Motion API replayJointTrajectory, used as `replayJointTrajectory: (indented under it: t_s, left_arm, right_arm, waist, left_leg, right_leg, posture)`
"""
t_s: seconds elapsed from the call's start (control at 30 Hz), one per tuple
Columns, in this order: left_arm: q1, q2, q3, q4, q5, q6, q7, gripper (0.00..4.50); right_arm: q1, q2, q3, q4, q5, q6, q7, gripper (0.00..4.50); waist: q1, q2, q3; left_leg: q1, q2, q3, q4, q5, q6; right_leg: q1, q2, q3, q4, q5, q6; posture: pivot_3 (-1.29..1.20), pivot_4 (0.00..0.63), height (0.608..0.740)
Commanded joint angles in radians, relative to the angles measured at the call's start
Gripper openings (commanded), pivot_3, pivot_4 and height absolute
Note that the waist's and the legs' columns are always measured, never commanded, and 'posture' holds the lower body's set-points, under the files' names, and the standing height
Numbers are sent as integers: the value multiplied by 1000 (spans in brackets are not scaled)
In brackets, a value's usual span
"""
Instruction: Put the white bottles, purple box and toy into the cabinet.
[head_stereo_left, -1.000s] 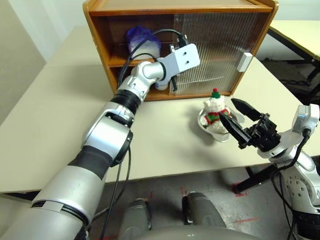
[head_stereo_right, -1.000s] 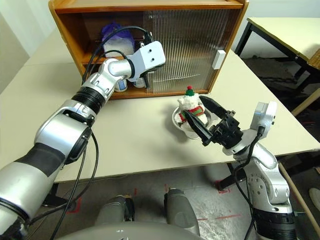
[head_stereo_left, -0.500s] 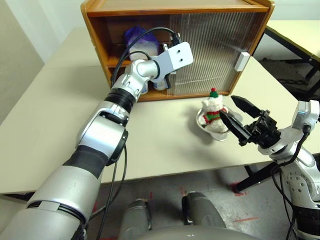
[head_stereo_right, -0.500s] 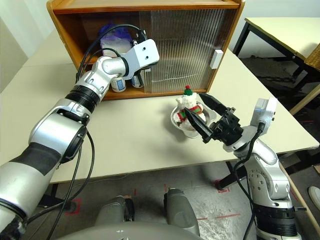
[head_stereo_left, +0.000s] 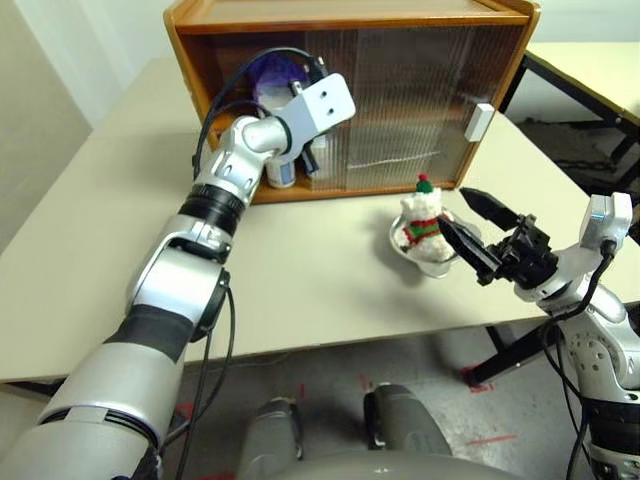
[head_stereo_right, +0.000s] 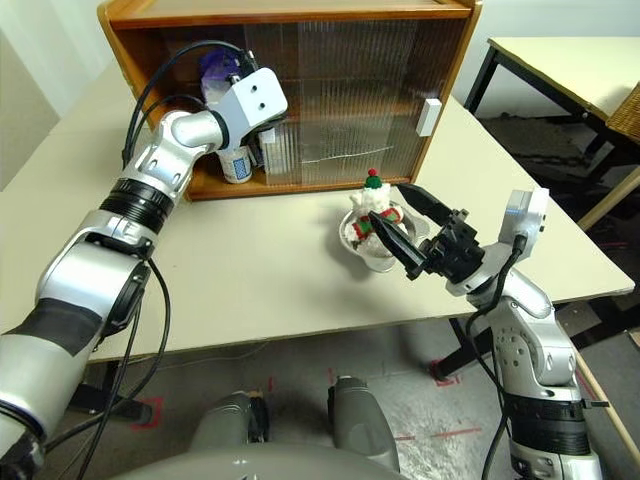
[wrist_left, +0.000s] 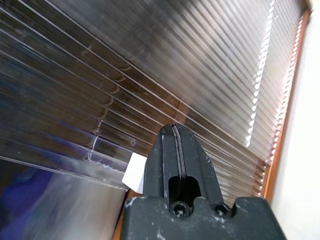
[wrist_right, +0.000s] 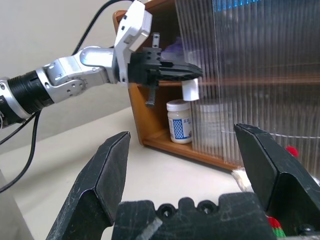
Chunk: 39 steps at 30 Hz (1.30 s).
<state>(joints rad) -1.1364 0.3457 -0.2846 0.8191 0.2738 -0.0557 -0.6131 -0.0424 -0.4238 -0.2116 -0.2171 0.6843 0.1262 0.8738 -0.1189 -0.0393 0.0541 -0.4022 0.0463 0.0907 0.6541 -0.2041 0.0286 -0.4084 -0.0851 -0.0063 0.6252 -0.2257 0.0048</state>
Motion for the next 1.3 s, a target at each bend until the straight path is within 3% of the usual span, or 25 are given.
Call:
replayJointTrajectory:
  t_s: [0.03, 0.6, 1.03, 1.13, 1.3]
  left_arm:
    - [28, 69, 44, -30, -3, 60, 12, 27]
    - [223, 266, 130, -271, -23, 166, -25, 27]
    - [273, 263, 167, -345, -109, 168, -68, 27]
    - [314, 226, 184, -398, -222, 129, -175, 594]
    - [416, 176, 263, -567, -477, 77, -366, 2504]
  right_arm:
    - [-27, -16, -32, 40, 3, -7, 8, 4500]
    - [-127, -38, -94, 209, -5, -31, 56, 4500]
    - [-137, -60, -114, 245, -27, -39, 52, 4500]
    - [-140, -80, -131, 258, -28, -35, 52, 4500]
    - [-153, -122, -154, 293, -29, -19, 56, 4500]
  waist:
    - [1, 0, 0]
    - [58, 5, 6]
    - [85, 5, 6]
    - [87, 5, 6]
    - [87, 5, 6]
  left_leg:
    - [1, 0, 0, -1, 0, 0]
    - [7, 1, -10, -10, 0, 0]
    - [7, 1, -6, -9, 0, 0]
    - [7, 1, -5, -9, 0, 0]
    - [5, 1, 2, -7, 0, 0]
  right_leg:
    - [0, 0, 0, 0, 0, 0]
    - [2, 1, -12, -3, 0, -1]
    - [2, -1, -10, -1, -1, -4]
    - [2, -1, -9, -1, -2, -5]
    - [1, -2, -4, -2, -3, -5]
  posture:
    - [-40, 0, 740]
    - [38, 0, 740]
    - [41, 0, 740]
    - [46, 0, 740]
    - [37, 0, 740]
